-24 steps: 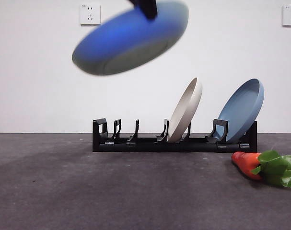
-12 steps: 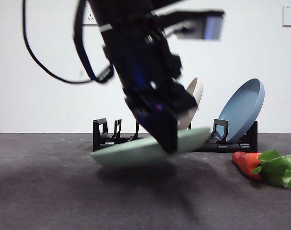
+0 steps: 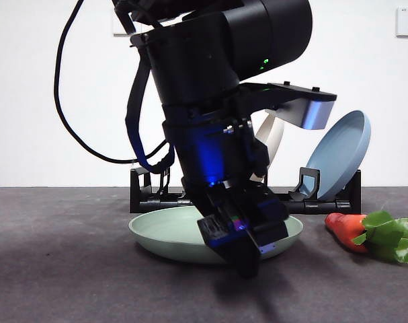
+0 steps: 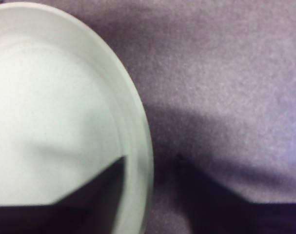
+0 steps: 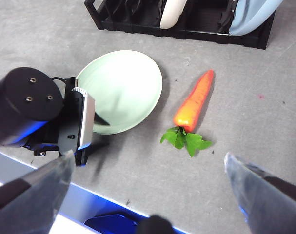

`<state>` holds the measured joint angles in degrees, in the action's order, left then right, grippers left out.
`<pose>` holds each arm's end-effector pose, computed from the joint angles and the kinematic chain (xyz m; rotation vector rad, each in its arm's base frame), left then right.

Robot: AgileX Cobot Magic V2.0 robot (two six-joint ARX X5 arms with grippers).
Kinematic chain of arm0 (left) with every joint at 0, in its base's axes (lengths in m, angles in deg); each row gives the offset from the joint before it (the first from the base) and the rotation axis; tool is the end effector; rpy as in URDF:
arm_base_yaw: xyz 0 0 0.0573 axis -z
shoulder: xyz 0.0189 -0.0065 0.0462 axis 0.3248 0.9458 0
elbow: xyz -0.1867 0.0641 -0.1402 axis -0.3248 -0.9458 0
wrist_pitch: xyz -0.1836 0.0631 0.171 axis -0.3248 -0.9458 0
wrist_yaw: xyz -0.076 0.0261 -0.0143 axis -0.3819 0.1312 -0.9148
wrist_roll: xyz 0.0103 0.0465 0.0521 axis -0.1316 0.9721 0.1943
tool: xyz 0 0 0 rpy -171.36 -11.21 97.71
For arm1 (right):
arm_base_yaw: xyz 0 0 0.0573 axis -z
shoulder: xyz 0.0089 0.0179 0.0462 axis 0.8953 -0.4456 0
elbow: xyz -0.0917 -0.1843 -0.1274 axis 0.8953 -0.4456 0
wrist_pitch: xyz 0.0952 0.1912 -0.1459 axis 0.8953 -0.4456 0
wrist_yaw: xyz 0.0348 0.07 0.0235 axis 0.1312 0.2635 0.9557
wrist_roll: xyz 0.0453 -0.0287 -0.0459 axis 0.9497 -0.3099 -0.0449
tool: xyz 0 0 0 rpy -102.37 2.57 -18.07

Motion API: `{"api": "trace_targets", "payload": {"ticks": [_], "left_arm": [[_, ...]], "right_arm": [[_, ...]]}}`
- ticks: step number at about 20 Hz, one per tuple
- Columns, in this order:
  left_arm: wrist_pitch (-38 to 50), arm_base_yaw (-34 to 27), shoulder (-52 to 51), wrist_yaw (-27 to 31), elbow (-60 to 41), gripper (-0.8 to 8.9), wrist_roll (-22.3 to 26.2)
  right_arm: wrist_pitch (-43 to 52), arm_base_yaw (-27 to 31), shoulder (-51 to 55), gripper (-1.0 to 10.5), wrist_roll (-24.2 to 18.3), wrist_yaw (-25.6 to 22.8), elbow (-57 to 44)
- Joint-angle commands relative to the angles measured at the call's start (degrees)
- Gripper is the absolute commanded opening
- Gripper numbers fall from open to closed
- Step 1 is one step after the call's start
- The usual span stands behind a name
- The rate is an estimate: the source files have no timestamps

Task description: Take the green plate from the plate rack,put the plate on the table,take the carrot from the table,put the carrot in the plate

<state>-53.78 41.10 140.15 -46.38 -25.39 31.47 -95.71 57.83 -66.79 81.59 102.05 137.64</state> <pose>0.1950 -0.3107 0.1136 0.9792 0.7860 -0.8639 0.1151 0.0308 0.3173 0.0342 0.7170 0.4661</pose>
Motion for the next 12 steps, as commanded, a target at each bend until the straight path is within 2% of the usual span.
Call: {"api": "trace_targets", "payload": {"ticks": [1, 6, 12], "left_arm": [[0.0, 0.0, -1.5, -0.1, -0.2, 3.77, -1.3], [-2.3, 0.0, -15.3, -0.3, -0.2, 3.77, -10.0], [-4.2, 0.0, -39.6, -0.4, -0.2, 3.77, -19.9]], "right_arm": [[0.3, -0.1, -1.2, 6.6, 0.6, -0.2, 0.2], [4.7, -0.1, -8.5, 6.6, 1.5, -0.2, 0.2], [11.9, -0.1, -26.1, 6.6, 2.1, -0.2, 0.2]]}}
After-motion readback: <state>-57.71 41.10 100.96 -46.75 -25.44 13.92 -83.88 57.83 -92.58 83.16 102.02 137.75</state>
